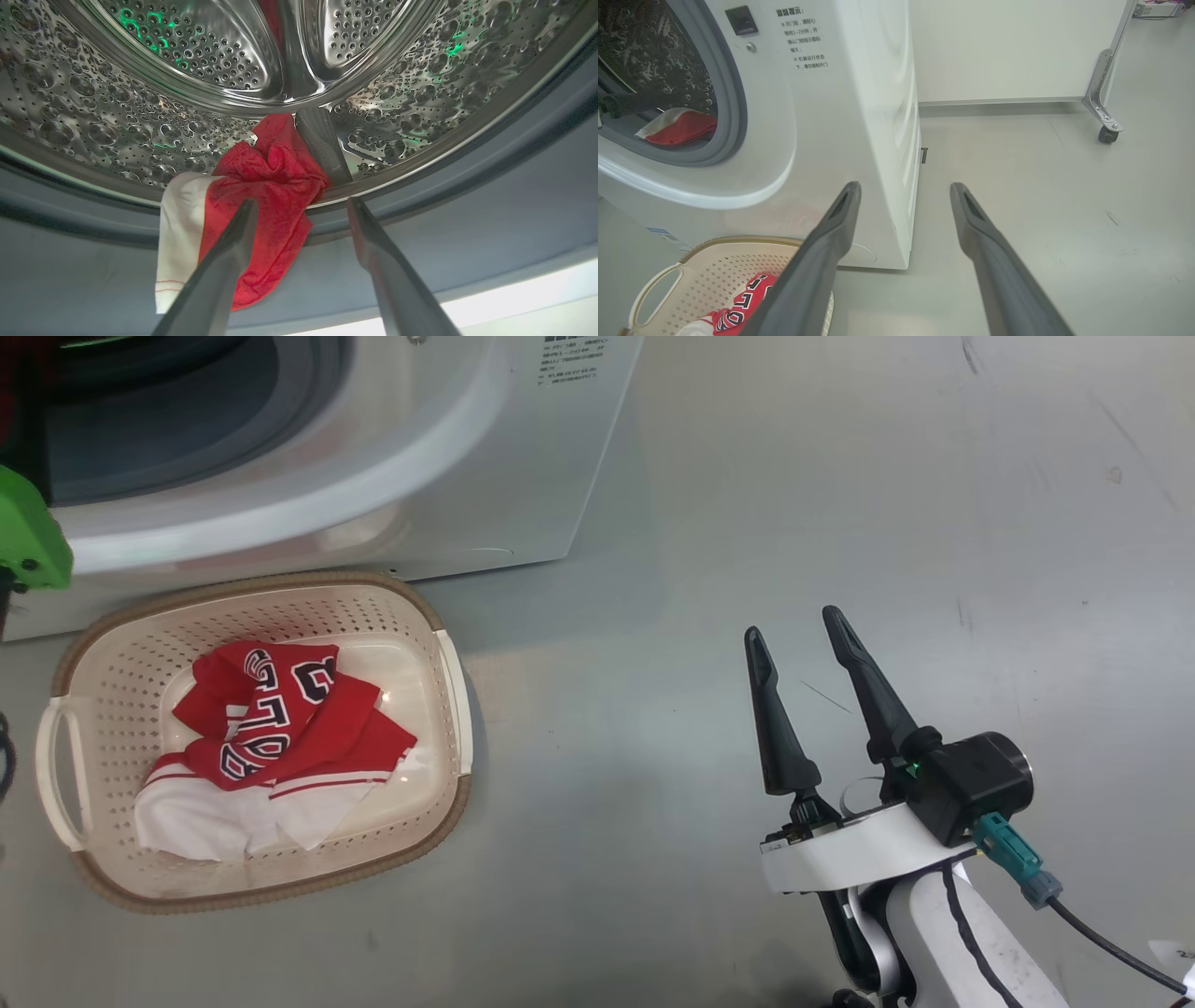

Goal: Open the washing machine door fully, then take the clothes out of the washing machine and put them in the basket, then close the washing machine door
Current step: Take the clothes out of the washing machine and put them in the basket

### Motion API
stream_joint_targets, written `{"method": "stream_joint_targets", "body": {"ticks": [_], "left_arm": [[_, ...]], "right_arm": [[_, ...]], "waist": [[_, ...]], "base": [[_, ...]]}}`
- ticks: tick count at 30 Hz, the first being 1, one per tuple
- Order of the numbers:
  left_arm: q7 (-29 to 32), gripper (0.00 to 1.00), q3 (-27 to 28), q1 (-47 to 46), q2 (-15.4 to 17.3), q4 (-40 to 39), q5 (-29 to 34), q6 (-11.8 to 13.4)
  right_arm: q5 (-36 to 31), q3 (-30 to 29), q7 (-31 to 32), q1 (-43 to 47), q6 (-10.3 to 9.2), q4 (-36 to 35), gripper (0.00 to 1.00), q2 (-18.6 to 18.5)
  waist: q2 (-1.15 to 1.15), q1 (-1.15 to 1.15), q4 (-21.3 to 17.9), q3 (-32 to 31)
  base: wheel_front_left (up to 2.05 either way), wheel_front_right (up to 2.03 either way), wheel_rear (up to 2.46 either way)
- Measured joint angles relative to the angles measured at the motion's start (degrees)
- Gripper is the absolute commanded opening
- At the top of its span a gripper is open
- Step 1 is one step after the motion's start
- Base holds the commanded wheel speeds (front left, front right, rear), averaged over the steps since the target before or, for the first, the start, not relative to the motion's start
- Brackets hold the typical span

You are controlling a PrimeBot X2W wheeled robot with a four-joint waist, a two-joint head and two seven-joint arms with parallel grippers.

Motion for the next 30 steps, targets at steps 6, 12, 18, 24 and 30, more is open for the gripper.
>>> {"method": "stream_joint_targets", "body": {"ticks": [6,12,18,24,30], "left_arm": [[2.72,1.00,-0.54,-3.59,2.83,2.70,2.58,1.19],[6.44,1.00,-1.72,-7.75,4.55,5.00,4.93,2.53],[9.64,1.00,-4.47,-10.05,8.70,7.00,10.03,2.96],[11.57,1.00,-6.86,-11.54,10.46,8.38,12.15,2.66],[13.84,1.00,-8.88,-12.01,10.46,10.48,13.85,2.08]], "right_arm": [[0.94,1.79,0.00,-0.32,-0.07,0.00,1.00,0.01],[1.62,3.00,0.00,-1.30,-0.11,-0.11,1.00,0.00],[2.70,4.86,0.00,-2.44,-0.12,-0.37,1.00,0.01],[3.57,5.43,0.00,-2.62,-0.54,-0.58,1.00,0.01],[3.65,4.59,0.00,-2.63,-0.54,-0.58,1.00,0.01]], "waist": [[0.00,0.00,-1.60,1.58],[0.00,0.00,-2.76,3.00],[0.00,0.00,-4.03,4.18],[0.00,0.00,-5.38,5.25],[0.00,0.00,-6.06,5.68]], "base": [[0.00,0.00,0.00],[0.00,0.00,0.00],[0.00,0.00,0.00],[0.00,0.00,0.00],[0.00,0.00,0.00]]}}
